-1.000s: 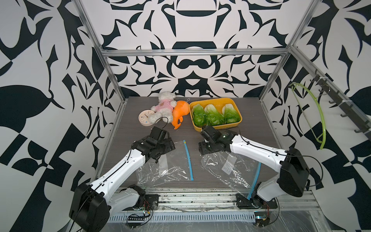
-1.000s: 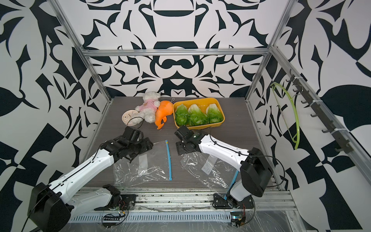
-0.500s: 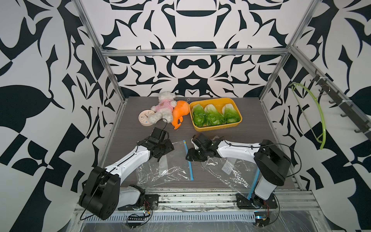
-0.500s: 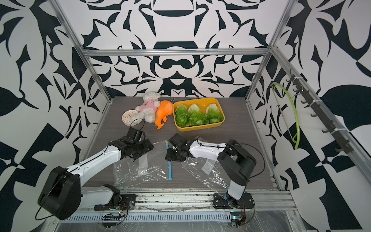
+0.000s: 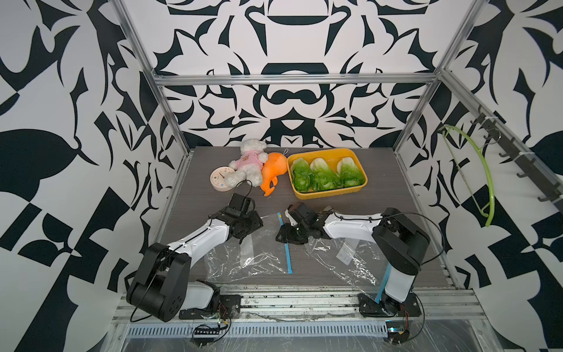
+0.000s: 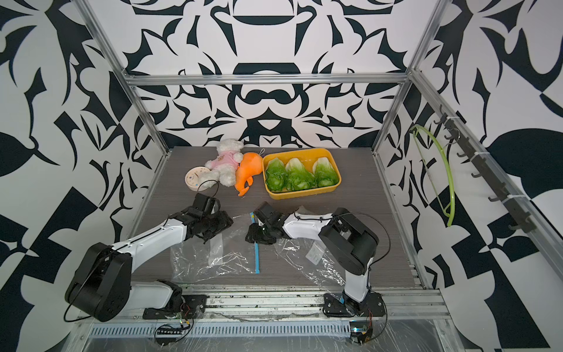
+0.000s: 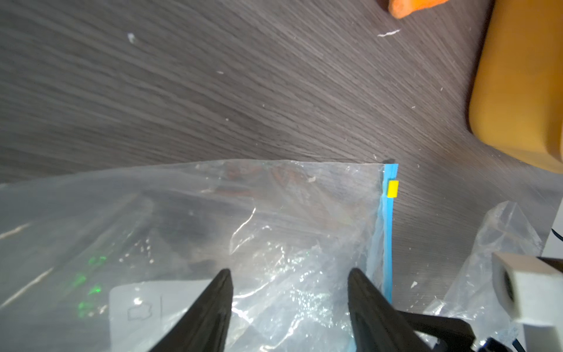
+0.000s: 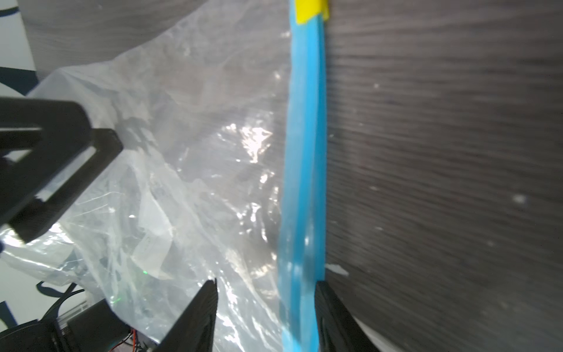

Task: Put the chinese cabbages into a zipper bag and zip it
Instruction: Pick up the zipper food storage bag at the center of the board.

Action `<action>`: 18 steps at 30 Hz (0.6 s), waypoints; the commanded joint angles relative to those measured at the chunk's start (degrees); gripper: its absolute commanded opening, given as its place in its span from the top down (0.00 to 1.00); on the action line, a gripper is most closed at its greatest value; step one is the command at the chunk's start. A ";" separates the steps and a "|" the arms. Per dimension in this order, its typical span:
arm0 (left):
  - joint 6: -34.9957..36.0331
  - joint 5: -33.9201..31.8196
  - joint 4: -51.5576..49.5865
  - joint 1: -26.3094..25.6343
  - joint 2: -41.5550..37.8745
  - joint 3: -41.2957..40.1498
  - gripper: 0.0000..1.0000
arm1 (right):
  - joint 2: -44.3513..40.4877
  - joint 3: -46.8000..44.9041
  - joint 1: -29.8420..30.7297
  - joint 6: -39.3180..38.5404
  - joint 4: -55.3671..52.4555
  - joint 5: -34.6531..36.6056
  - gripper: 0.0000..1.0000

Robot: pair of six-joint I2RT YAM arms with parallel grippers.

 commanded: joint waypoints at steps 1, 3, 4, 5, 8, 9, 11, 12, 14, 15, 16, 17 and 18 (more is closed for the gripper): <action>1.09 0.91 0.54 0.47 0.95 -1.47 0.38 | -2.11 0.54 0.30 -0.42 1.60 -1.28 0.48; 1.02 0.91 0.71 0.57 1.21 -1.63 0.38 | -2.37 0.30 0.30 -0.53 1.24 -1.01 0.48; 1.10 1.06 0.88 0.65 1.26 -1.65 0.38 | -2.58 0.13 0.29 -0.61 1.28 -0.92 0.48; 1.25 1.08 0.89 0.73 1.46 -1.63 0.39 | -2.87 -0.09 0.29 -0.80 1.58 -0.84 0.48; 1.44 1.43 0.84 0.74 1.97 -1.52 0.39 | -3.75 0.28 0.26 -2.22 1.00 -0.76 0.48; 1.42 1.44 0.81 0.80 2.09 -1.45 0.39 | -4.19 0.61 0.29 -2.86 0.05 -0.22 0.48; 1.32 1.53 1.07 0.83 2.31 -1.64 0.40 | -4.76 0.86 0.25 -3.67 -0.57 0.20 0.48; 1.35 1.54 1.36 0.83 2.47 -1.64 0.40 | -4.68 0.95 0.14 -3.67 -0.20 -0.12 0.48; 1.23 1.61 1.48 0.83 2.78 -1.57 0.40 | -3.87 1.36 0.18 -4.14 1.15 -1.92 0.48; 1.27 1.61 1.57 0.83 2.94 -1.48 0.40 | -3.19 1.94 0.15 -4.10 1.36 -2.70 0.49; 1.29 1.68 1.60 0.83 3.04 -1.39 0.40 | -2.67 2.30 0.16 -4.16 1.64 -3.29 0.49; 1.35 1.70 1.60 0.79 3.16 -1.30 0.41 | -2.34 2.45 0.21 -4.06 2.42 -3.83 0.50; 1.36 1.66 1.68 0.83 3.18 -1.37 0.41 | -2.13 2.50 0.21 -3.81 3.26 -4.17 0.52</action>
